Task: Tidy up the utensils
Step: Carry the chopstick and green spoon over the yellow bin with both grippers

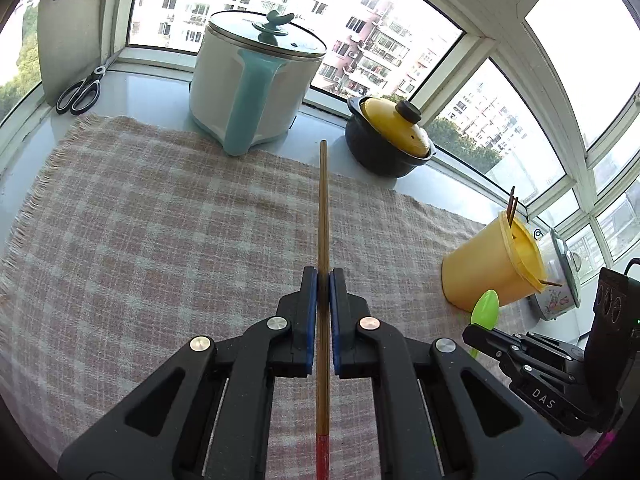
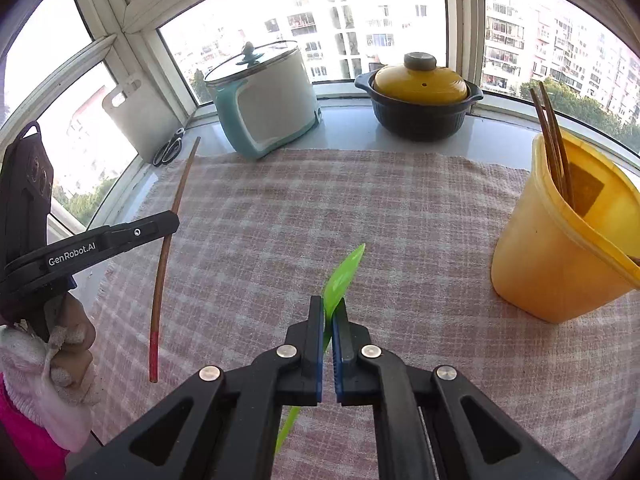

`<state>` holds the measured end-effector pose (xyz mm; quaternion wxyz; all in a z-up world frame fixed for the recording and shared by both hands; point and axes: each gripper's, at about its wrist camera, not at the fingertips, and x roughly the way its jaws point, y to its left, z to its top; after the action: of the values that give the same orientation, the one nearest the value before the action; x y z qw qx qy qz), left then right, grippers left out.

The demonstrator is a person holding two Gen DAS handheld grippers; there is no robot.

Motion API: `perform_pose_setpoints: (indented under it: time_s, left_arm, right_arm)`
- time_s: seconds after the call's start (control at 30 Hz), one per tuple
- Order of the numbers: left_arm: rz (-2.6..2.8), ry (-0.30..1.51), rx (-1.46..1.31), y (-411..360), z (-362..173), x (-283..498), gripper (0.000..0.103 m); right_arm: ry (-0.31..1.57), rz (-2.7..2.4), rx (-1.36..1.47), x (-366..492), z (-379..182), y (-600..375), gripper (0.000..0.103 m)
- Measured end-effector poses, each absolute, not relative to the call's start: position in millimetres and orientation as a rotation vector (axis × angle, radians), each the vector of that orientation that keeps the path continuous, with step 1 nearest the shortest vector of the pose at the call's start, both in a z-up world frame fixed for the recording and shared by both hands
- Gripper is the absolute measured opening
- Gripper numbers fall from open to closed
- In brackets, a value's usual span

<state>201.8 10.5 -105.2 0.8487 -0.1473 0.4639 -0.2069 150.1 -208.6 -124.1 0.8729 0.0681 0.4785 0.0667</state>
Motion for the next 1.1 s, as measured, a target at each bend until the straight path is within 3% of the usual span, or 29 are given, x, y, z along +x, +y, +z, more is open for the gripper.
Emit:
perform_pose_setpoints:
  time_s: [0.5, 1.1]
  left_arm:
    - [-0.536, 0.797, -0.352, -92, -32, 187, 0.004]
    - [-0.643, 0.680, -0.342, -226, 9, 220, 0.004]
  right_arm:
    - [0.812, 0.136, 0.069, 118, -39, -295, 0.001]
    - [0.638, 0.029, 0.034, 146, 27, -394, 0.001]
